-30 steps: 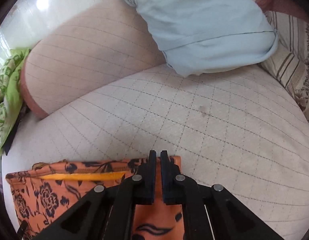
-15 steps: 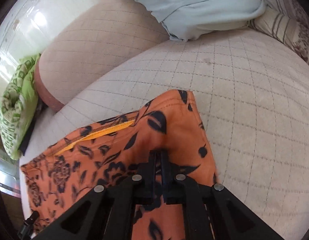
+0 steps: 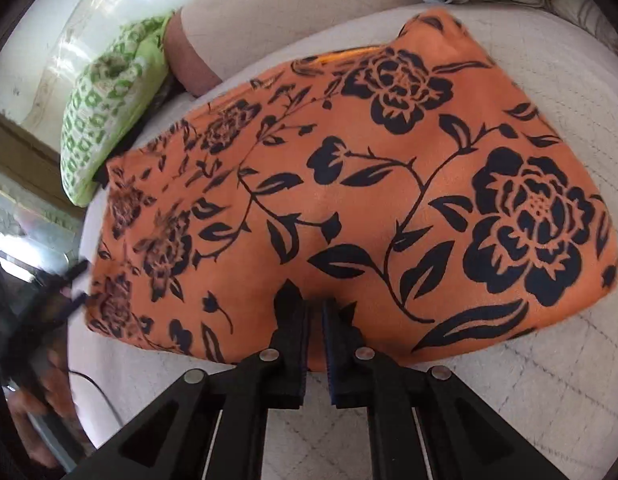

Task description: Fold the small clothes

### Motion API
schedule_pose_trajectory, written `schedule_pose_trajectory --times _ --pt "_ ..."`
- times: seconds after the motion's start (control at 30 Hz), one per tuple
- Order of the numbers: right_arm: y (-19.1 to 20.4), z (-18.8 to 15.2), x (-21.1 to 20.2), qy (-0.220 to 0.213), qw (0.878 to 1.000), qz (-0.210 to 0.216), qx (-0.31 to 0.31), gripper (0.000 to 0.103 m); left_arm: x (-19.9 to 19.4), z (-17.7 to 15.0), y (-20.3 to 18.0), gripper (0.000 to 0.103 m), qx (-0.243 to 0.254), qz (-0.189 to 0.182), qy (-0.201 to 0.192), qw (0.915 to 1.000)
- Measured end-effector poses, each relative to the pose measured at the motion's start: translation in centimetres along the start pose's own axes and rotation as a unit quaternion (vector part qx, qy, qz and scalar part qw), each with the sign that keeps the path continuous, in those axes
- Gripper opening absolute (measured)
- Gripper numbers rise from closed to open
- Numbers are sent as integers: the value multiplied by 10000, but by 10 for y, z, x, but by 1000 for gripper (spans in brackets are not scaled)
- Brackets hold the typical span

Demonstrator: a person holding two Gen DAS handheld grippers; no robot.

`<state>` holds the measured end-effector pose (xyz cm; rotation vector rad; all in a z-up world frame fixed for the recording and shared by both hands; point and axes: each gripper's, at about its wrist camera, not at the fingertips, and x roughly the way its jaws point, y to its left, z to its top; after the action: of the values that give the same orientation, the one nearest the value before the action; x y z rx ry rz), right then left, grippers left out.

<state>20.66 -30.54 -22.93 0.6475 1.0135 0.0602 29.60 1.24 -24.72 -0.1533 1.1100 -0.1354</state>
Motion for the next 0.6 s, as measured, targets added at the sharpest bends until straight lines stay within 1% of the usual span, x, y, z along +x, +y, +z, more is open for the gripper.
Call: schedule_pose_trajectory --times 0.03,0.07,0.1,0.13,0.2,0.23,0.3,0.33,0.37,0.4,0.43,0.47,0.5,0.53,0.57,0.6 --pt "0 1 -9 -56 9998 206 19 10 6 -3 5 80 -55 181 110 9998" --pt "-3 -1 -19 -205 9991 369 67 10 6 -5 10 80 -134 231 101 9996" --pt "-7 -3 -28 -337 9983 445 135 10 1 -8 17 80 -248 194 20 9995" --pt "-12 -4 -35 -377 9976 546 221 10 -8 -12 24 80 -414 249 -56 9988" --pt "-30 -4 -42 -316 9932 954 581 10 -18 -19 40 81 -752 329 -134 9965" --pt "-39 -6 -44 -283 9904 1091 799 10 -26 -26 54 81 -1058 334 -216 9936" --pt "-60 -15 -47 -202 9822 1328 1310 12 -36 -41 74 81 -1463 374 -325 9880" --pt "-69 -20 -48 -130 9776 1430 1542 16 -38 -49 81 81 -1617 339 -324 9857" --pt "-78 -25 -48 -75 9720 1567 1750 19 -38 -58 88 81 -1816 211 -215 9829" --pt "-88 -32 -52 -75 9672 1689 1898 26 -35 -63 92 81 -1987 17 -102 9800" --pt "-95 -35 -51 -99 9643 1711 2019 35 -34 -67 94 81 -2135 -236 -78 9766" --pt "-104 -40 -52 -130 9599 1691 2230 43 -35 -68 92 81 -2115 -289 -130 9769" --pt "-112 -42 -50 -167 9535 1740 2457 64 -34 -67 90 81 -2053 -349 -152 9780" --pt "-119 -45 -48 -240 9429 1864 2750 70 -31 -65 87 81 -2026 -571 -157 9775" --pt "-125 -45 -49 -312 9347 2018 2911 70 -28 -64 86 81 -2096 -836 -165 9741" --pt "-129 -44 -50 -400 9307 2094 2971 70 -24 -63 85 81 -2207 -1121 -153 9688"
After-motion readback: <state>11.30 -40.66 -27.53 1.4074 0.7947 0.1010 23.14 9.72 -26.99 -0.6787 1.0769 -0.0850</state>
